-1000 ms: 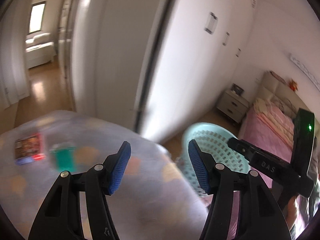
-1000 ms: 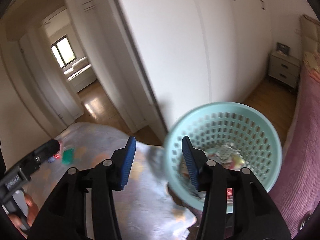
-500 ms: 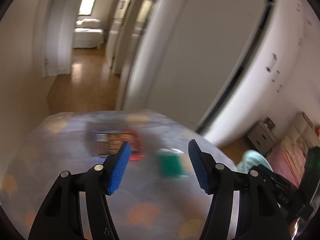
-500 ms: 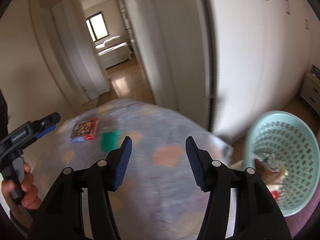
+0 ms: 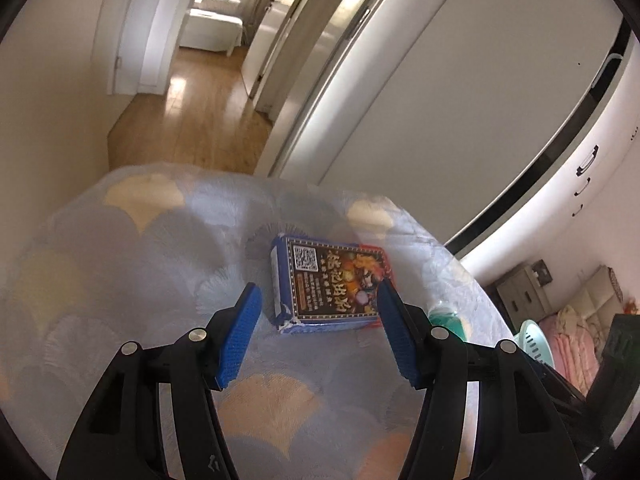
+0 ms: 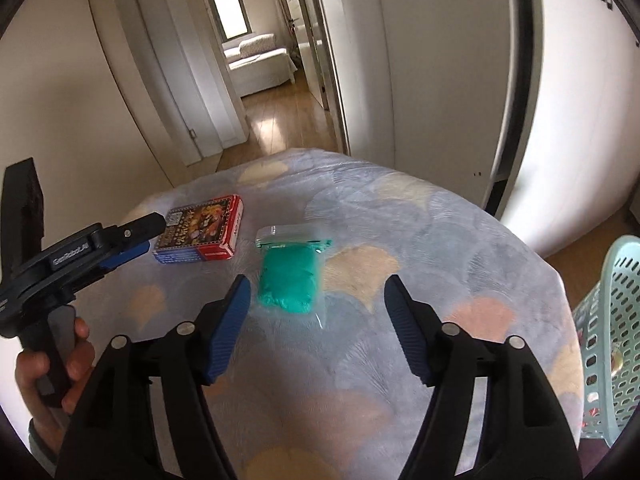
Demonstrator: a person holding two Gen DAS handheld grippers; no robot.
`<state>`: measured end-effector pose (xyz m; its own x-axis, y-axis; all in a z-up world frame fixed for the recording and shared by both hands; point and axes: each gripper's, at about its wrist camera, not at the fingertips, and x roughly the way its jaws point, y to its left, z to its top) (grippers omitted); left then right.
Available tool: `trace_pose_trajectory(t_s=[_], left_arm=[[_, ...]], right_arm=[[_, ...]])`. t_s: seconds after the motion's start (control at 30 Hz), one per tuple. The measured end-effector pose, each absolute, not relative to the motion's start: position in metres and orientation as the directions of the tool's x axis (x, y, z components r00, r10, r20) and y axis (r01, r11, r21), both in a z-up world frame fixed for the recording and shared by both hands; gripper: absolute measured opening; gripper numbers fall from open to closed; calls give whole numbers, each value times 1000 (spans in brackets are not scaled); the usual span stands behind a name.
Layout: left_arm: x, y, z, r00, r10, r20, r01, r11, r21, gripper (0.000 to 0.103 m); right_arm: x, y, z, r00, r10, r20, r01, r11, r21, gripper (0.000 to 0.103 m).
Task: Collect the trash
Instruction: 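Grasp the green sachet with the right tool while the left tool grasps the card box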
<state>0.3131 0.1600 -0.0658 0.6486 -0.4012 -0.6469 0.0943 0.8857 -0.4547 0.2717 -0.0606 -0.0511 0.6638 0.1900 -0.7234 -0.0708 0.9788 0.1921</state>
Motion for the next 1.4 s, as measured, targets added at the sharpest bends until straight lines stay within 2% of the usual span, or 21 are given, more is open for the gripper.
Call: trace_pose_trajectory(t_s=[0.43, 0.5, 0.53, 0.57, 0.87, 1.07, 1.13, 1.2, 1.27, 1.4], left_arm=[[318, 156, -78, 636, -392, -665, 100, 896, -432, 58], [319, 151, -78, 629, -393, -670, 117, 901, -419, 56], [319, 149, -78, 623, -395, -676, 126, 903, -411, 56], [318, 145, -78, 618, -400, -676, 137, 903, -408, 56], [298, 95, -71, 504, -546, -669, 372, 836, -402, 56], [278, 51, -64, 460, -569, -681, 523, 794, -310, 57], [276, 51, -56, 505, -534, -678, 508, 819, -267, 59], [281, 58, -48, 566, -471, -677, 451, 864, -224, 74], [290, 64, -44, 605, -413, -681, 394, 898, -195, 83], [315, 63, -55, 579, -372, -726, 365, 914, -177, 83]], right_arm=[[295, -37, -74, 629, 131, -766, -81, 991, 103, 65], [295, -34, -76, 627, 125, -769, -86, 992, 91, 44], [295, -34, -77, 623, 131, -771, -94, 991, 92, 38], [294, -34, -77, 623, 129, -771, -94, 992, 89, 37], [275, -85, -70, 652, 67, -755, 15, 995, 101, 36], [266, -113, -72, 660, 44, -750, 59, 992, 110, 36], [268, -116, -76, 656, 61, -752, 59, 990, 131, 36], [265, -118, -73, 667, 72, -742, 52, 988, 143, 36], [262, -118, -71, 675, 80, -733, 43, 988, 147, 36], [264, -120, -73, 669, 90, -738, 39, 987, 156, 36]])
